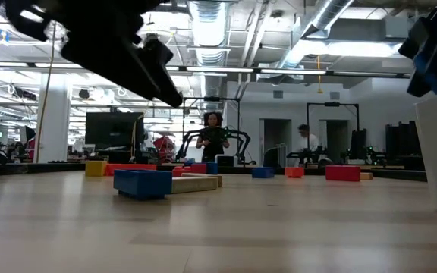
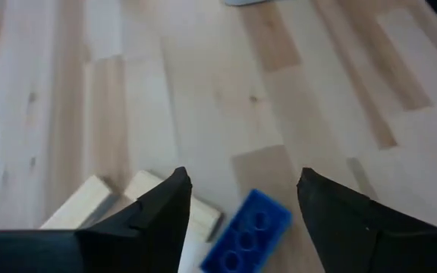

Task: Sort blocks by size
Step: Put the large blue game piece into the gray bin

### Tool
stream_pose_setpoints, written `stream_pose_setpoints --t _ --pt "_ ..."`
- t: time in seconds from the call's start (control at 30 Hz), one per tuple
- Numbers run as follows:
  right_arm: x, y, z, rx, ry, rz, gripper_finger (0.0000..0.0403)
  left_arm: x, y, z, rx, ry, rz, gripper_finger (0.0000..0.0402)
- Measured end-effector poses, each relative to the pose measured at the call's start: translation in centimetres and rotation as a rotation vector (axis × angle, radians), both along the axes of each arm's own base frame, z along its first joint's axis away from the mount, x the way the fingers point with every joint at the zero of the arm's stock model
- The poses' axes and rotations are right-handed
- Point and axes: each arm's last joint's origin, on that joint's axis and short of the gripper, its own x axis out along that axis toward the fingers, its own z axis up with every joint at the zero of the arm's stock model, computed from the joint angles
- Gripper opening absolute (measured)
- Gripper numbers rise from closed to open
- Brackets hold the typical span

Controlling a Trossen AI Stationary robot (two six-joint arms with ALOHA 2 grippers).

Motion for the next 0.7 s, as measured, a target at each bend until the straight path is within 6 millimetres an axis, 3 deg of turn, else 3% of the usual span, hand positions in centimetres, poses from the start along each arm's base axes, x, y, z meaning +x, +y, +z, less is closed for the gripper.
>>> stream_pose_setpoints --t 0.23,0.5,0.7 --pt "-0.4 -0.4 0.9 0.016 -0.01 -0.015 0.0222 0.1 -1.1 -1.8 0.059 0.056 -0.047 0.0263" --pt "-1.2 -1.3 3.2 0.005 -0.11 -0.033 0.0222 0.3 -2.1 -4.9 0.168 0.144 -0.138 0.0265" --pt "-1.2 -1.5 3.6 -0.046 -0.153 -0.03 0.0222 0.8 -1.8 -6.9 0.205 0.208 -0.143 0.0263"
